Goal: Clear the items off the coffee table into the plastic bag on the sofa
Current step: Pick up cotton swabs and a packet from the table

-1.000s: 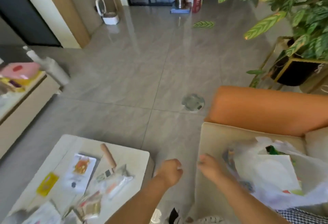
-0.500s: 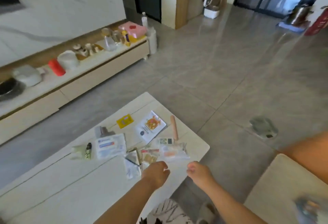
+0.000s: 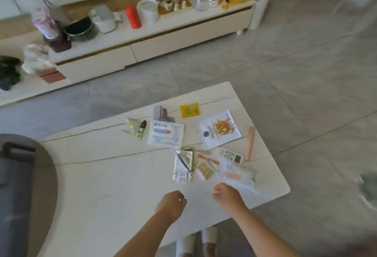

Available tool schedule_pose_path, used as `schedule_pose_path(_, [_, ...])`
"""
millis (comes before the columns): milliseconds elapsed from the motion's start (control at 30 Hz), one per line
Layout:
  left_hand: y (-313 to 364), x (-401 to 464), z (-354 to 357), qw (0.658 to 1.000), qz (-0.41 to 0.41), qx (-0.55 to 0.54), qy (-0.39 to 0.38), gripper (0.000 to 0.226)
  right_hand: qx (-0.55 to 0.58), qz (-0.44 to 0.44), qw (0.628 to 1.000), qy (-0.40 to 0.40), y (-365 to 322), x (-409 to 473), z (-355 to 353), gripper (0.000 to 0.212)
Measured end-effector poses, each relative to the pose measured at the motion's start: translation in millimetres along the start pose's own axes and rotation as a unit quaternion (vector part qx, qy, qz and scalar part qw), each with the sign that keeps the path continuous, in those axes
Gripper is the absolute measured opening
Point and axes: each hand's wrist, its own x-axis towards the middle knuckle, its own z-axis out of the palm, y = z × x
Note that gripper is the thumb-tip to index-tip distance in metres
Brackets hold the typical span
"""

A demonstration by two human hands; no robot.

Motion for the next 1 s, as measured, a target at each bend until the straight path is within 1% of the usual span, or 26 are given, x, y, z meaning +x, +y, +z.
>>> schedule_pose_path(100, [-7,33,5,0.998,-0.039,-0.046,0.012,0.031,-0.019,-0.008,1.000,-0.021,1,45,4,0.034])
schedule_pose_path(300, [-18,105,17,0.977,-0.094,-0.185,0.045,0.027,-0.096,-0.035,0.995,-0.014,11,128,26,0.038])
schedule_pose_path(467, [-19,175,28,0.967,-0.111,-0.224,0.054,0.028,-0.171,-0.049,0.984,0.018,22,185,54,0.023])
schedule_pose_path(500, [-17,190,31,0.966,-0.111,-0.225,0.055,0.031,-0.189,-0.060,0.980,0.035,24,197,59,0.025])
schedule_pose_path(567, [-12,218,34,0.974,-0.104,-0.194,0.052,0.039,-0.190,-0.089,0.975,0.071,27,221,70,0.040])
schedule_pose_path(633, [-7,243,37,0.979,-0.100,-0.168,0.057,0.042,-0.203,-0.094,0.971,0.088,29,240,81,0.051])
schedule_pose_path(700, [-3,262,41,0.980,-0.113,-0.145,0.073,0.040,-0.218,-0.067,0.967,0.110,33,251,92,0.059])
schedule_pose_path(767, [1,277,44,0.978,-0.140,-0.126,0.092,0.037,-0.216,-0.035,0.964,0.150,36,258,100,0.073])
schedule_pose_path(800, [2,283,46,0.975,-0.152,-0.129,0.100,0.037,-0.211,-0.027,0.964,0.157,38,261,103,0.078])
schedule_pose_path(900, [0,300,49,0.967,-0.175,-0.143,0.115,0.036,-0.251,-0.033,0.954,0.161,44,275,113,0.082])
schedule_pose_path(1000, [-10,309,49,0.967,-0.184,-0.124,0.128,0.026,-0.257,-0.036,0.951,0.169,41,281,116,0.087])
